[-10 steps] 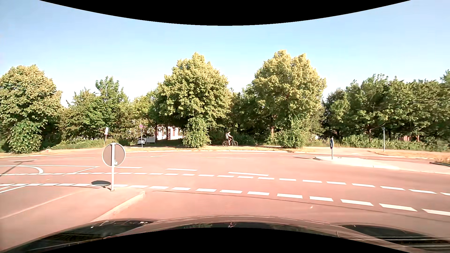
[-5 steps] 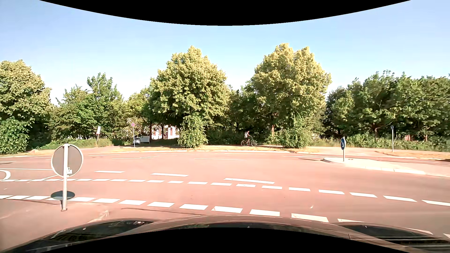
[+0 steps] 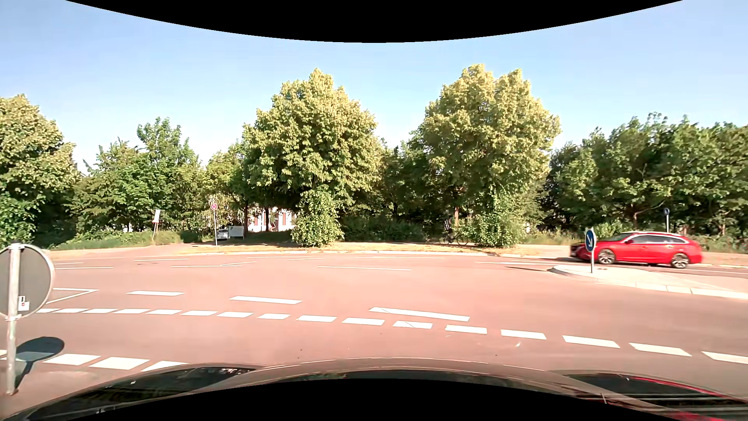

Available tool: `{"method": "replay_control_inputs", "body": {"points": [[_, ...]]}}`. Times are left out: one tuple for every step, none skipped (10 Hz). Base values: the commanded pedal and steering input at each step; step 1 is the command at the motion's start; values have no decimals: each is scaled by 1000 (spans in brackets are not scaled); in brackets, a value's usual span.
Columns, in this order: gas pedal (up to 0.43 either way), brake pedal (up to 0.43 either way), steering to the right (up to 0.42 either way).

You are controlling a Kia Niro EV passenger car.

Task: Follow the waypoints while adhering to traffic rules and regulations

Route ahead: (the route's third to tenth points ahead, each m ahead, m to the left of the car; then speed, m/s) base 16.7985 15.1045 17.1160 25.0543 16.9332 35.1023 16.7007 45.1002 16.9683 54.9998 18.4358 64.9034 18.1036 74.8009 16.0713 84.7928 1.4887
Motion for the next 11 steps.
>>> {"method": "replay_control_inputs", "body": {"points": [[0, 220, -6], [0, 213, -6], [0, 201, -6], [0, 183, -6], [0, 189, -6], [0, 189, -6], [0, 183, -6], [0, 177, -6], [0, 146, -6], [0, 91, -6], [0, 85, -6]]}}
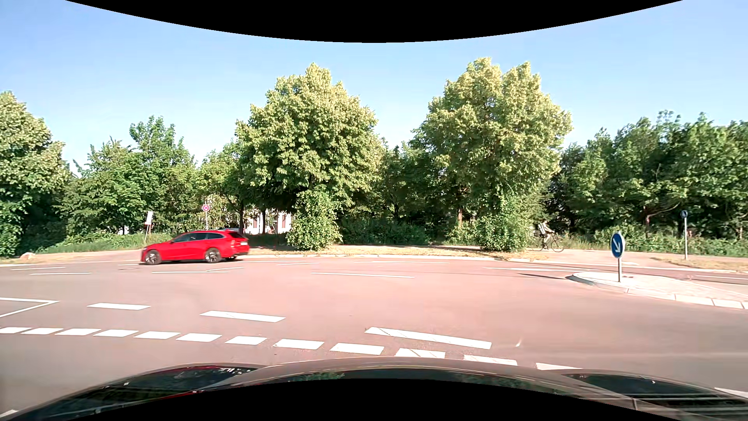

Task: Follow the waypoints while adhering to traffic rules and regulations

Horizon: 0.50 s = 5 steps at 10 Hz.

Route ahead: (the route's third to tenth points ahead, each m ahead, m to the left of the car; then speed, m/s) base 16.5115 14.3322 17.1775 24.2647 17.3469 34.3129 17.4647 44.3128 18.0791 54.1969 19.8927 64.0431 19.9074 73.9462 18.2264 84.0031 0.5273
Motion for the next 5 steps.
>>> {"method": "replay_control_inputs", "body": {"points": [[0, 85, -6], [0, 85, -6], [0, 85, -7], [0, 85, -6], [0, 85, -6]]}}
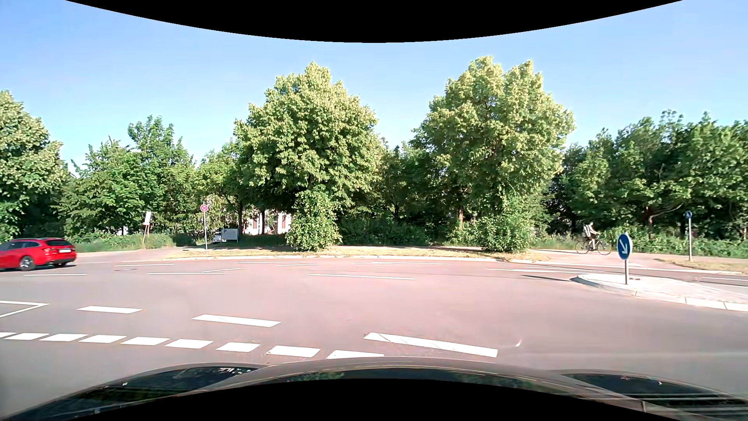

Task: Follow the waypoints while adhering to traffic rules and regulations

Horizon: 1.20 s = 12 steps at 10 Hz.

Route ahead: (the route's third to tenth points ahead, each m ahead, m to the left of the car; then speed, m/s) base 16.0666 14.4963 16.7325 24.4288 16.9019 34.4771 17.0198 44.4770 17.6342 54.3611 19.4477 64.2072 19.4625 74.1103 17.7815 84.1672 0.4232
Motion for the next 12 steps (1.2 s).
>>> {"method": "replay_control_inputs", "body": {"points": [[0, 85, -6], [0, 49, -8], [0, 12, -10], [0, 12, -13], [0, 12, -16], [0, 12, -17], [0, 12, -20], [0, 12, -22], [0, 12, -26], [0, 12, -32], [0, 12, -43], [0, 12, -58]]}}
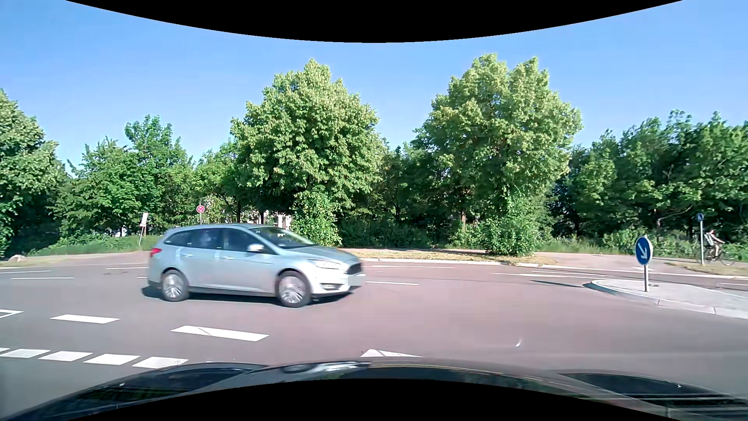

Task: Follow the waypoints while adhering to traffic rules and regulations

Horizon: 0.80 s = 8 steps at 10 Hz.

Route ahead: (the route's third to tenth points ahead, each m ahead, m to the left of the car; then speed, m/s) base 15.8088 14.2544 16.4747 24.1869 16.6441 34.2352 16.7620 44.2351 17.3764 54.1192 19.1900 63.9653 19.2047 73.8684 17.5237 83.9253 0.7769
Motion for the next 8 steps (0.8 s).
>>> {"method": "replay_control_inputs", "body": {"points": [[67, 12, -81], [98, 12, -95], [150, 12, -103], [189, 12, -109], [220, 12, -121], [240, 12, -133], [260, 12, -150], [268, 12, -170]]}}
